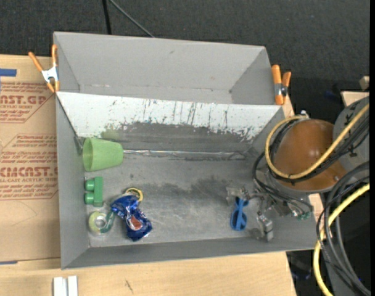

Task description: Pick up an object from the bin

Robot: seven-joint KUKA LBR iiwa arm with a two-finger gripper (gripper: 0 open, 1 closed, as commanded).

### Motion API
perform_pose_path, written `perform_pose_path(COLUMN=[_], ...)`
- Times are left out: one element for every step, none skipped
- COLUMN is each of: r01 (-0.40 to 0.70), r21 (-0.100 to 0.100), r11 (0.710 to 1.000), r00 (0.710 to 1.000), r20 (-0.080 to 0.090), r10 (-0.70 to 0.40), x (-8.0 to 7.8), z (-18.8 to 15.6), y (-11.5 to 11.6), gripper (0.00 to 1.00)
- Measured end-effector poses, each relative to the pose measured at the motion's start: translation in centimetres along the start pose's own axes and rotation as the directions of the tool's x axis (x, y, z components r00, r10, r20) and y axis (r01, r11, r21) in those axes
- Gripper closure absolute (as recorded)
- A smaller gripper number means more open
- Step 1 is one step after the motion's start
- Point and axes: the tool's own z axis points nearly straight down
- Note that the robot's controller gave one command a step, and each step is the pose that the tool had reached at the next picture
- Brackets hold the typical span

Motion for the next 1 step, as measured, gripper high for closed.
perform_pose_path(r01=[0.000], r21=[-0.008], r11=[1.000], r00=[1.000], r20=[-0.015], r10=[0.000], x=[0.43], z=[0.26], y=[0.22], gripper=[1.00])
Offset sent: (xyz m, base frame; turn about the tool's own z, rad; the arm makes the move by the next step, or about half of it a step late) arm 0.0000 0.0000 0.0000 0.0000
